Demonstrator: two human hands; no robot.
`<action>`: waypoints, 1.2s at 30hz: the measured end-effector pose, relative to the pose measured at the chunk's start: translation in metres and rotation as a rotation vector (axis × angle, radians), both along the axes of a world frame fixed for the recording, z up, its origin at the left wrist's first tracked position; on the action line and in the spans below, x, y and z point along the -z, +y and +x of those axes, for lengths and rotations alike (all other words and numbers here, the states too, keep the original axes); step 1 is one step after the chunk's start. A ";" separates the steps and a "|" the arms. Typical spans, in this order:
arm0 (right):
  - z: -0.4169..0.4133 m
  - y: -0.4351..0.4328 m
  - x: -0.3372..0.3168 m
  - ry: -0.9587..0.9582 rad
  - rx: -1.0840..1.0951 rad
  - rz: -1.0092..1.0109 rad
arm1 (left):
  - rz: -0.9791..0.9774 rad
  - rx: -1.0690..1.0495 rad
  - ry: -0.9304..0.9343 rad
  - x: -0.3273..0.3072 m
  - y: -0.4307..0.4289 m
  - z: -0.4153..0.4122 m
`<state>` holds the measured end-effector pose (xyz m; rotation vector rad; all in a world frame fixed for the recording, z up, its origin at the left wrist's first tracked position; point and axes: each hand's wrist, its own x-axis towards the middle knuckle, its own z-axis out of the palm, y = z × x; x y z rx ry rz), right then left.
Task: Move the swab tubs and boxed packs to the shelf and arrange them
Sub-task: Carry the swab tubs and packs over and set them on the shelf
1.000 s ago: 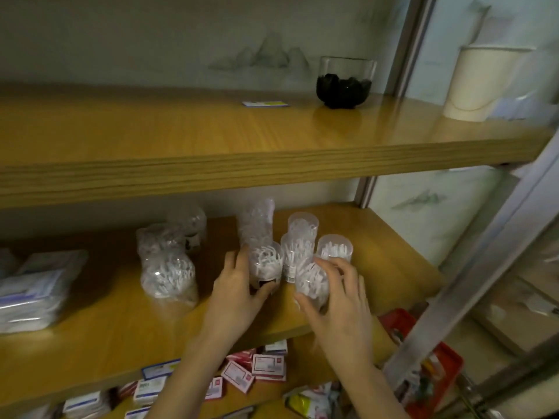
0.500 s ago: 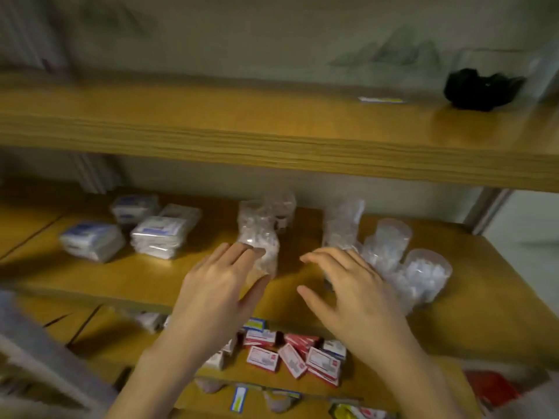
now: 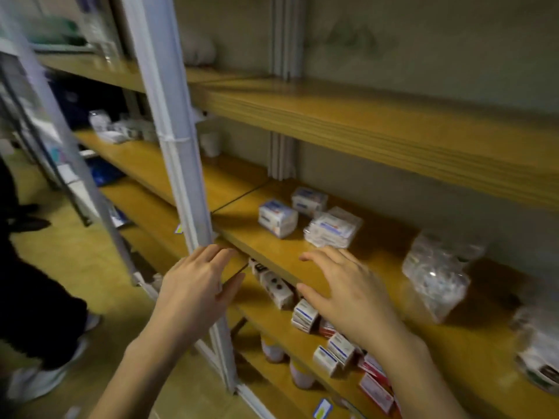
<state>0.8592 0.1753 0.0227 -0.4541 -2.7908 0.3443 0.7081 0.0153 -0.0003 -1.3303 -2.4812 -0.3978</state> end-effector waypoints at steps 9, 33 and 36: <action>-0.138 -0.073 0.001 0.036 -0.128 -0.009 | 0.035 -0.147 0.028 -0.011 -0.096 -0.112; -0.467 -0.127 0.022 0.036 -0.046 -0.158 | 0.057 -0.225 -0.056 0.004 -0.162 -0.379; -0.508 -0.110 0.025 0.033 -0.001 -0.176 | 0.086 -0.174 -0.064 0.008 -0.147 -0.426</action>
